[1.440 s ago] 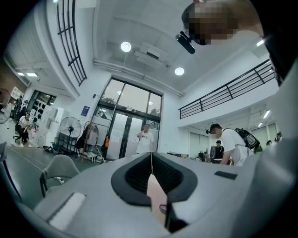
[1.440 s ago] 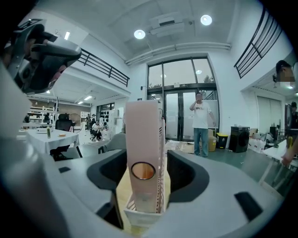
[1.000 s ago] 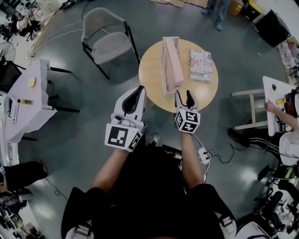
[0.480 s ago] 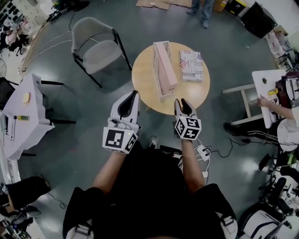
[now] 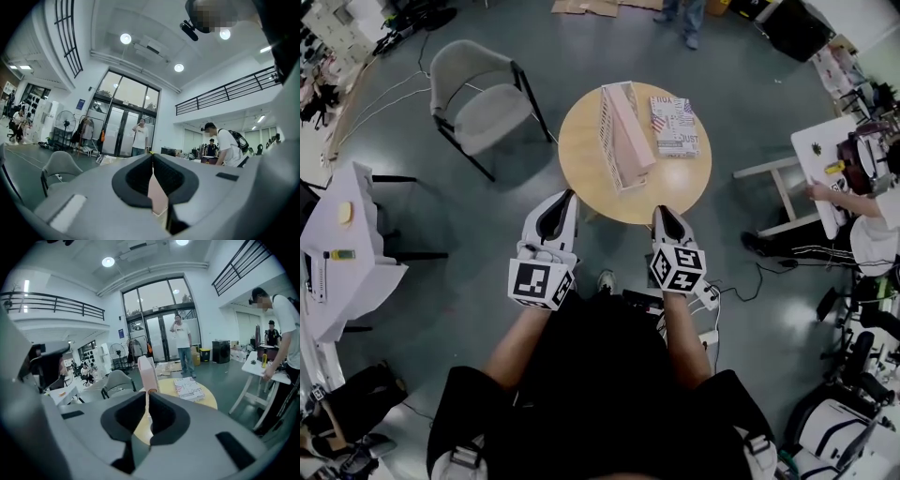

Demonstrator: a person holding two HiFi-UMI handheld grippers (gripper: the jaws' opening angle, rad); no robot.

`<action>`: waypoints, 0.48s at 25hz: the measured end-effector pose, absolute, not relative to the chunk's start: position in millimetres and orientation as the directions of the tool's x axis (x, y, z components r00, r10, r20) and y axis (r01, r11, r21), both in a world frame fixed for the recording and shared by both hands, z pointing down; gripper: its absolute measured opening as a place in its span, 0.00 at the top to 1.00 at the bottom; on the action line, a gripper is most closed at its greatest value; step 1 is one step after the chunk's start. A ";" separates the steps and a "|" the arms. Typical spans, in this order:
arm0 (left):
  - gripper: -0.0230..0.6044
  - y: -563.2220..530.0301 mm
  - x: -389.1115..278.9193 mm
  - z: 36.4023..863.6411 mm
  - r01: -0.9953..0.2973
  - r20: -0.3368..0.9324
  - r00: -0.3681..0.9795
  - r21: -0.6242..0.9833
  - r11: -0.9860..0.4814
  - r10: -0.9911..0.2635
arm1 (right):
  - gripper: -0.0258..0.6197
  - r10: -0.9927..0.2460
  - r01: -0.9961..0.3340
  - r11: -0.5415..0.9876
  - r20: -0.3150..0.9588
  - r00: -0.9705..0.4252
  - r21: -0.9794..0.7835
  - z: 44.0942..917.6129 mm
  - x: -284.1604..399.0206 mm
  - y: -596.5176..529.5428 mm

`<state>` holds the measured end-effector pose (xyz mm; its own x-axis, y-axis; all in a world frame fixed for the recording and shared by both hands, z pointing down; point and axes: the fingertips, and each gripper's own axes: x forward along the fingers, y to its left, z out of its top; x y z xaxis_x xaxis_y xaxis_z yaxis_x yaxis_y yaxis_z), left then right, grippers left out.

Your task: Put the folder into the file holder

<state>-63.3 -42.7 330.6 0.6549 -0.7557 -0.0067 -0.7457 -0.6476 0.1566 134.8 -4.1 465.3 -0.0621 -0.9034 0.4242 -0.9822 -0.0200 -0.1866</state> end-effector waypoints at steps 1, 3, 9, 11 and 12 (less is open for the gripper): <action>0.94 -40.5 -63.6 333.5 -0.742 -0.002 0.659 0.162 -0.651 -0.752 | 0.94 -0.906 -0.982 -0.028 0.421 -0.054 -0.187 461.6 134.4 0.4; 0.94 -36.3 -63.7 337.6 -0.737 0.002 0.664 0.169 -0.654 -0.747 | 0.95 -0.910 -0.981 -0.037 0.413 -0.046 -0.192 453.2 133.5 9.2; 0.94 -25.4 -67.3 335.6 -0.731 0.007 0.671 0.172 -0.660 -0.741 | 0.96 -0.927 -0.980 -0.033 0.373 -0.043 -0.195 415.8 126.5 32.4; 0.94 -23.6 -69.1 338.6 -0.731 0.008 0.671 0.174 -0.659 -0.742 | 0.96 -0.937 -0.981 -0.026 0.347 -0.044 -0.194 401.6 124.7 39.3; 0.94 -23.3 -69.8 340.6 -0.732 0.010 0.670 0.175 -0.658 -0.742 | 0.96 -0.942 -0.981 -0.021 0.333 -0.045 -0.194 394.3 123.8 42.1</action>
<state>-69.8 -23.3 340.6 0.6700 -0.7423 0.0100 -0.7320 -0.6584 0.1750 123.8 42.1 394.3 -0.0452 -0.9418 0.3331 -0.9808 -0.0214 -0.1938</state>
